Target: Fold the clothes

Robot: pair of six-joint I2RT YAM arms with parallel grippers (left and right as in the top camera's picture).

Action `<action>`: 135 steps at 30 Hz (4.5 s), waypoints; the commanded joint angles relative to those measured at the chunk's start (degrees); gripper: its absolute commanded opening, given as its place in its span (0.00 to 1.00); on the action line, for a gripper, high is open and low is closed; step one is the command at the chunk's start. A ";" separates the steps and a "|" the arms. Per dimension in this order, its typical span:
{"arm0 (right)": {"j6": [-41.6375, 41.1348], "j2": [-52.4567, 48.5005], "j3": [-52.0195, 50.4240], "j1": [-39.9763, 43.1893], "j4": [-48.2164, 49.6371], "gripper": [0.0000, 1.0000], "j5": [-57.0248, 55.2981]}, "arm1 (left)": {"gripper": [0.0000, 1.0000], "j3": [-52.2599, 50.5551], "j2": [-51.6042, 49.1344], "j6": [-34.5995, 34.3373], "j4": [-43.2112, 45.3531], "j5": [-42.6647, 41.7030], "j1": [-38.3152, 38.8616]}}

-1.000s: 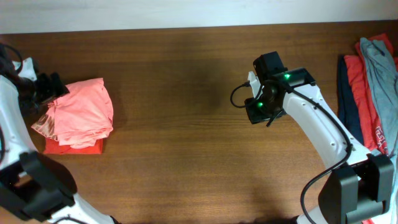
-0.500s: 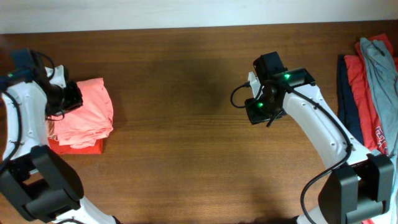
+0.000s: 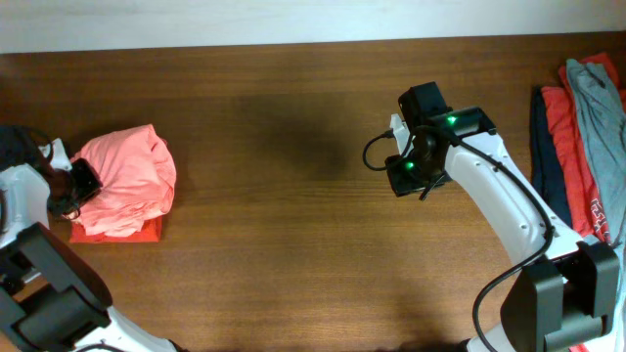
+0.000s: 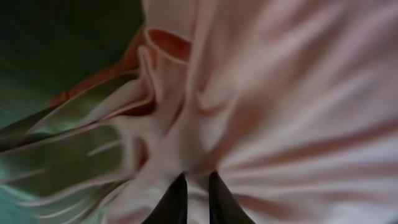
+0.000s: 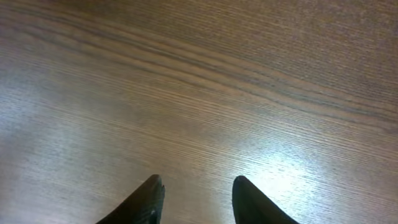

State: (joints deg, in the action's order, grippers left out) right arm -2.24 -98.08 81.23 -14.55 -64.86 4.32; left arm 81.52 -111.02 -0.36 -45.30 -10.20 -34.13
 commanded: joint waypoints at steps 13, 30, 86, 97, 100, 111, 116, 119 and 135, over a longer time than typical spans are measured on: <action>0.33 0.33 0.61 0.33 -1.16 0.41 -0.31 | 0.29 -0.74 -6.03 -3.98 -0.76 -2.71 -2.32; 0.37 0.33 0.61 0.33 -0.74 0.41 -0.33 | 0.32 1.60 3.87 -3.98 -2.34 -2.03 -2.47; -7.54 42.51 -11.21 2.29 4.24 0.99 -7.43 | 0.99 -29.62 61.24 7.32 6.88 3.93 35.15; -7.52 49.99 -21.44 2.08 4.00 0.99 -7.41 | 0.99 -35.85 62.16 7.34 3.08 3.63 35.15; -7.52 48.89 -21.44 2.08 4.02 0.99 -7.41 | 0.99 -35.85 61.22 7.34 1.60 3.63 35.15; -7.52 42.34 -21.44 2.08 4.04 0.99 -7.41 | 0.99 -35.85 57.99 7.34 1.46 3.63 35.15; -7.48 42.14 -21.84 2.19 4.00 0.99 -8.24 | 0.99 -35.85 56.81 7.34 1.49 3.63 35.15; -7.50 44.19 -21.84 2.19 4.20 0.99 -9.14 | 0.99 -35.85 56.37 7.34 1.49 3.63 35.15; -5.05 84.46 -51.32 2.29 28.63 0.99 -11.04 | 0.99 -35.85 56.35 7.34 1.49 3.63 35.15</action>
State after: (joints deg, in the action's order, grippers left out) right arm -8.14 -19.55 34.68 -12.10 -38.41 -5.61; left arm 45.95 -54.65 6.28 -43.79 -6.76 0.80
